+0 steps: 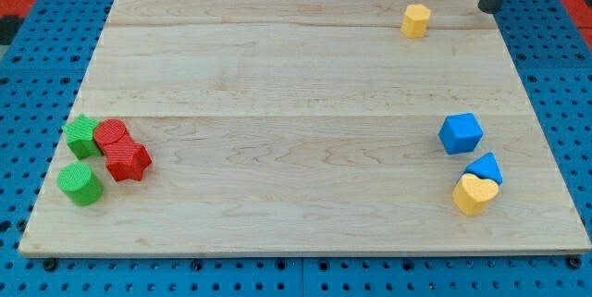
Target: Push the yellow hexagon towards the center
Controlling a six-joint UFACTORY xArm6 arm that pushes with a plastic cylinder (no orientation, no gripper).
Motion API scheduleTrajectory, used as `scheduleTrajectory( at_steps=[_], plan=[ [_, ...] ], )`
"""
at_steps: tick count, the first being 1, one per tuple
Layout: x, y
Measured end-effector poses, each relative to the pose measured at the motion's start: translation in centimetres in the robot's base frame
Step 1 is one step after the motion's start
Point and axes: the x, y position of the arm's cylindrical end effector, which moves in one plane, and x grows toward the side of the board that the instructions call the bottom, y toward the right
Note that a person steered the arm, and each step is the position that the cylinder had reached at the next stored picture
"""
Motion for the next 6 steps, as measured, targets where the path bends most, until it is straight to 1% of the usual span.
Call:
scheduleTrajectory(
  at_steps=[2, 3, 4, 6],
  plan=[
    [1.1, -7.4],
    [2.2, -13.6],
    [2.2, -17.1],
    [2.7, -18.7]
  ],
)
